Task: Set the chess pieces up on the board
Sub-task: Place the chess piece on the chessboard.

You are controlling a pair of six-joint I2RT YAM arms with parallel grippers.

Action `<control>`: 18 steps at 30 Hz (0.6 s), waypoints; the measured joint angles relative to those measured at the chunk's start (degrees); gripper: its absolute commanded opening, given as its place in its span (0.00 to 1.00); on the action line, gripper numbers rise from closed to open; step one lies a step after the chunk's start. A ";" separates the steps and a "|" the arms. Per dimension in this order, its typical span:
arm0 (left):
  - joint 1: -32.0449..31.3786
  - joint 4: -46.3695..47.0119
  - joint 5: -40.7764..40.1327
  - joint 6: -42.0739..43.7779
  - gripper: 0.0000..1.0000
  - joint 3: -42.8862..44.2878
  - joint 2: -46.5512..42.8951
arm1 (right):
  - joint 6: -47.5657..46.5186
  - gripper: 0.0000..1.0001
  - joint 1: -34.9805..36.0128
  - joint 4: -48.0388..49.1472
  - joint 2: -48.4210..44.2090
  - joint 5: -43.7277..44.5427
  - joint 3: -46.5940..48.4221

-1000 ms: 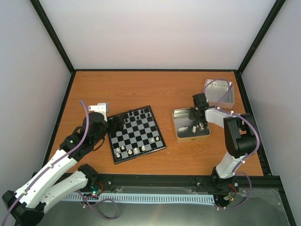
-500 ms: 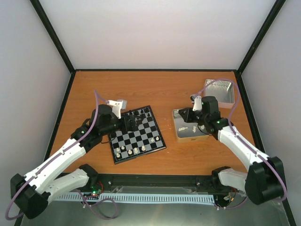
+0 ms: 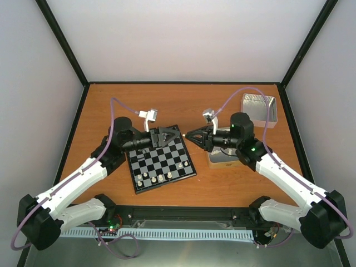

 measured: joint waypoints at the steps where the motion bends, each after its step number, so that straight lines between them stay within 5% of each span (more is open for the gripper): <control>1: 0.00 0.98 0.46 -0.87 0.52 -0.07 0.07 | 0.22 0.14 0.57 0.92 0.44 -0.50 0.33; 7: 0.00 5.29 1.16 -4.28 0.35 -1.60 0.13 | 0.57 0.13 2.49 3.06 3.34 -1.95 1.97; 13: 0.00 6.23 1.38 -5.31 0.39 -2.40 0.37 | 0.59 0.13 2.71 3.08 3.80 -1.97 2.01; 18: 0.00 6.38 1.86 -5.46 0.30 -2.40 1.90 | 0.85 0.13 3.02 3.91 4.20 -2.38 2.16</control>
